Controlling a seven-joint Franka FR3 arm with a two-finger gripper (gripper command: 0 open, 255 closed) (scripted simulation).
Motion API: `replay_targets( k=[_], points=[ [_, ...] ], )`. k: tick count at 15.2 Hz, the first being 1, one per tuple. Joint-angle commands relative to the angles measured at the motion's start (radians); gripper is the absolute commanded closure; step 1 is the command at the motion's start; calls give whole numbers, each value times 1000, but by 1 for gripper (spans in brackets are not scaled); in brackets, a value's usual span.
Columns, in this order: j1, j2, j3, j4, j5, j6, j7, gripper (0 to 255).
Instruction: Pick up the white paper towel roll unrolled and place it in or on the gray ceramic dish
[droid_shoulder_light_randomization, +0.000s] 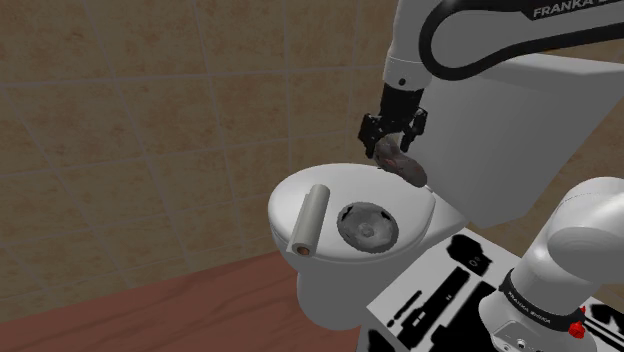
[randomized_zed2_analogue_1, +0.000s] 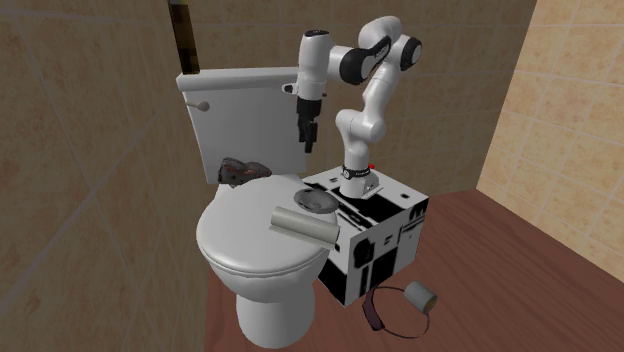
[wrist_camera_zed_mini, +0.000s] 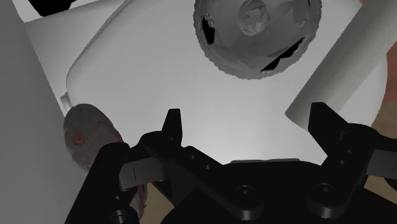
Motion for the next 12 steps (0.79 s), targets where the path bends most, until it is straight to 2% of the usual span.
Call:
replay_targets(
  k=[1, 7, 12],
  points=[
    [-6, 41, 50, -8, 18, 50, 88, 0],
    [-50, 233, 205, 39, 20, 190, 356, 0],
    [-108, 441, 329, 127, -64, 289, 612, 0]
  ],
)
